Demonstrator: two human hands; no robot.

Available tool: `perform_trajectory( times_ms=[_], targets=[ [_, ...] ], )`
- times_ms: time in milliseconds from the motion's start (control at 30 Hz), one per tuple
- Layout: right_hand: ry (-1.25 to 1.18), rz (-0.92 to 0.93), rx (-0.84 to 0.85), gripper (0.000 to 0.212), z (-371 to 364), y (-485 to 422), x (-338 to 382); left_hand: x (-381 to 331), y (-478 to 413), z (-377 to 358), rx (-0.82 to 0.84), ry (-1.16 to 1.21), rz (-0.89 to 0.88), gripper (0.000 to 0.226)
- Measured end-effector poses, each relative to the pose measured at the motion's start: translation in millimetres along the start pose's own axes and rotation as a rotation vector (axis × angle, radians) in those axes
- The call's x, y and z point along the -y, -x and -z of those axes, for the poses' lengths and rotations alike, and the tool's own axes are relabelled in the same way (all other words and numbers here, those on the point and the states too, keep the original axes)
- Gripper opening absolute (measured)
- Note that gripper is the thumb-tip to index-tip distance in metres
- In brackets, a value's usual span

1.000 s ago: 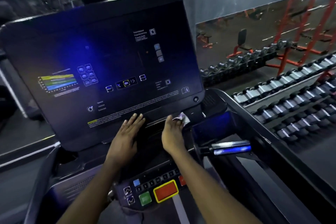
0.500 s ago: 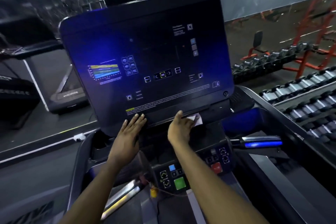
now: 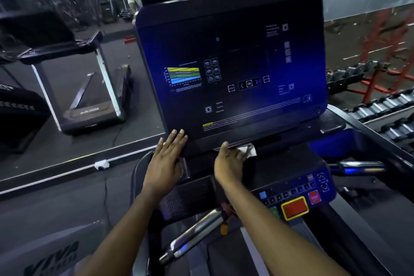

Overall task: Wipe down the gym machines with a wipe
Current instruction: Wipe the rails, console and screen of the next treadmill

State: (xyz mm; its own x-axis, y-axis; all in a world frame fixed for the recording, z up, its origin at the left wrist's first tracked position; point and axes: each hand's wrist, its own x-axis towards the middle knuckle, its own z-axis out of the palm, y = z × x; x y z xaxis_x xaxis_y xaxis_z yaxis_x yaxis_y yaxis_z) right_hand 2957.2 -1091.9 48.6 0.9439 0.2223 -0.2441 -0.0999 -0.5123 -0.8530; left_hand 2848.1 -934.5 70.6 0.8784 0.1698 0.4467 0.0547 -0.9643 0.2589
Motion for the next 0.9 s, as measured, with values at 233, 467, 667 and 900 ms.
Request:
perform_trajectory(
  times_ms=[233, 467, 667, 900],
  targets=[
    [0.173, 0.209, 0.115, 0.077, -46, 45, -4, 7, 2, 2, -0.034, 0.046, 0.018, 0.073],
    [0.220, 0.159, -0.029, 0.076, -68, 50, 13, 4, 6, 5, -0.060, 0.153, 0.035, 0.067],
    [0.397, 0.264, -0.084, 0.085, -72, 57, -3, 10, 29, 5, -0.126, 0.303, 0.163, 0.063],
    [0.867, 0.815, -0.034, 0.083, -78, 69, -45, 39, 76, 0, -0.047, 0.287, 0.514, 0.054]
  ],
)
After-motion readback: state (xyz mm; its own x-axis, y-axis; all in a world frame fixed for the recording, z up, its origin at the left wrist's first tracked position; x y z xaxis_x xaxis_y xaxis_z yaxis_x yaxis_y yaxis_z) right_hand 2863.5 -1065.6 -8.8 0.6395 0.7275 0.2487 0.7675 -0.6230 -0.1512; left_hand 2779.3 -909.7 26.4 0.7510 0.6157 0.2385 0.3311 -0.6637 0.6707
